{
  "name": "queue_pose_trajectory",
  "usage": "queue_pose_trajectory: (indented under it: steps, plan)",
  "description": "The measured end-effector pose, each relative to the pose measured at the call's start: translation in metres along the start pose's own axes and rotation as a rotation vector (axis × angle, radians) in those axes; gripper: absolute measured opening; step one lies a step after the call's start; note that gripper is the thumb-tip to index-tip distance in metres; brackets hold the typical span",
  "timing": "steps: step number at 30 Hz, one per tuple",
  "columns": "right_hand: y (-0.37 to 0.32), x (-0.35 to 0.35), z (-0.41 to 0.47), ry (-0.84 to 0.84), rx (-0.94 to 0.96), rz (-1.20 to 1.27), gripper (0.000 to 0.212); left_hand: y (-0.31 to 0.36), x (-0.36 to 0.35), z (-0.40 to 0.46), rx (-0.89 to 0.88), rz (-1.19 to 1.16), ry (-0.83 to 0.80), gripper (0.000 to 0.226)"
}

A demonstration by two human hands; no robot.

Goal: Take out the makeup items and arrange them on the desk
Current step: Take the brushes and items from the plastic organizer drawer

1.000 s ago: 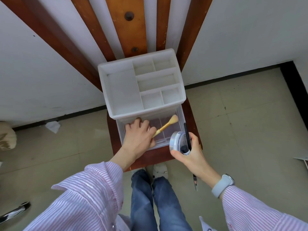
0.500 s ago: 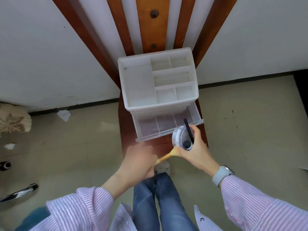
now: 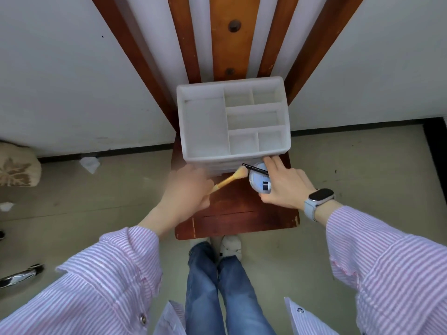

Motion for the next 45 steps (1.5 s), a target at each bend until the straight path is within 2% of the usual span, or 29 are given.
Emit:
queue_pose_trajectory:
  steps: [4, 9, 15, 18, 22, 29, 33, 37, 42, 45]
  plan:
    - [0.000, -0.008, 0.002, -0.037, -0.026, -0.014, 0.076, 0.000, -0.007, 0.005, 0.029, -0.022, -0.055, 0.021]
    - [-0.009, -0.019, -0.018, -0.062, -0.117, 0.152, 0.078, 0.000, -0.009, -0.006, 0.133, -0.146, -0.099, 0.026]
    - [-0.046, -0.009, -0.074, -0.064, -0.309, 0.523, 0.073, 0.004, 0.008, -0.058, 0.407, -0.585, -0.155, 0.017]
    - [-0.072, 0.005, -0.106, 0.006, -0.362, 0.608, 0.065, 0.014, 0.022, -0.088, 0.393, -0.537, -0.183, 0.022]
    - [-0.107, 0.019, -0.153, 0.094, -0.441, 0.565, 0.060, 0.027, 0.044, -0.119, 0.336, -0.528, -0.196, 0.020]
    - [-0.170, 0.021, -0.274, 0.356, -0.721, 0.678, 0.065, 0.070, 0.087, -0.175, 0.050, -0.655, -0.254, 0.022]
    - [-0.210, 0.001, -0.365, 0.515, -0.953, 0.744, 0.065, 0.132, 0.096, -0.217, -0.199, -0.577, -0.312, 0.033]
    - [-0.257, -0.040, -0.465, 0.643, -1.209, 0.815, 0.064, 0.209, 0.088, -0.277, -0.498, -0.394, -0.368, 0.024]
    - [-0.339, -0.108, -0.601, 0.843, -1.524, 0.881, 0.061, 0.316, 0.066, -0.401, -0.825, -0.250, -0.385, 0.035]
    - [-0.405, -0.158, -0.688, 0.921, -1.710, 0.889, 0.061, 0.375, 0.037, -0.503, -1.006, -0.190, -0.457, 0.038]
Point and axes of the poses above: each hand's wrist, its own z-axis towards the middle knuckle, its own x-axis out of the back of the hand, y = z × x, the point moved 4 cm from there along z, towards the middle knuckle, and after that the axes turned 8 degrees about x, right-handed, at the moved point
